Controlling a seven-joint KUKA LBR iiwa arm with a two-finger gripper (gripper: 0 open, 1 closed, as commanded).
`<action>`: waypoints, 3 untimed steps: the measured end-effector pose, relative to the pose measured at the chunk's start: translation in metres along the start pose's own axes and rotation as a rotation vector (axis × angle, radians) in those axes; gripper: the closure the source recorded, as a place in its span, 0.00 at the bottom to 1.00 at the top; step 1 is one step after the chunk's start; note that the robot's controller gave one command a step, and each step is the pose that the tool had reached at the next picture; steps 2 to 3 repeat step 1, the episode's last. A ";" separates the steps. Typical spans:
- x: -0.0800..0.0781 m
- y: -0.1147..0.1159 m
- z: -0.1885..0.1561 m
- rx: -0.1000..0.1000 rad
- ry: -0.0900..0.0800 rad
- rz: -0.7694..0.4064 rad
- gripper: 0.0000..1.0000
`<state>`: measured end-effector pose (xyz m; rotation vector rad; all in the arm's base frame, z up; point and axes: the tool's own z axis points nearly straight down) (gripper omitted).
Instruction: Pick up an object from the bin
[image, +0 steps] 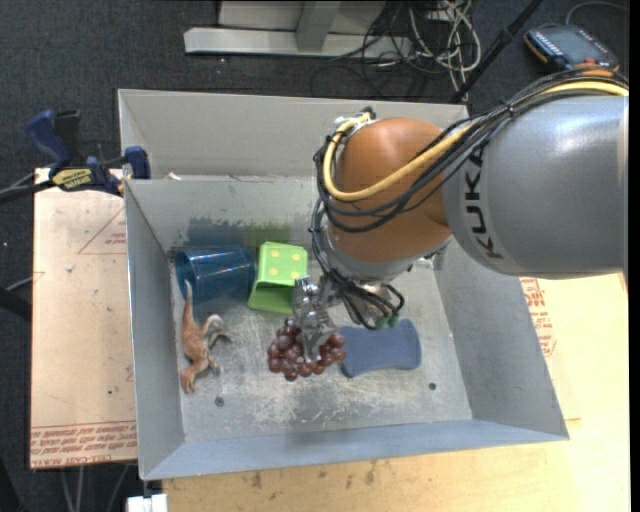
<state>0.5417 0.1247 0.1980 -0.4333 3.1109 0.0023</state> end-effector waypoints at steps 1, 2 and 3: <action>-0.021 0.030 -0.035 0.001 0.002 0.005 1.00; -0.021 0.030 -0.035 0.001 0.002 0.005 1.00; -0.021 0.030 -0.035 0.001 0.002 0.005 1.00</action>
Offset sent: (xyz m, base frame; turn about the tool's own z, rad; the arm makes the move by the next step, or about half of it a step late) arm 0.0459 0.0097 0.1083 -0.1985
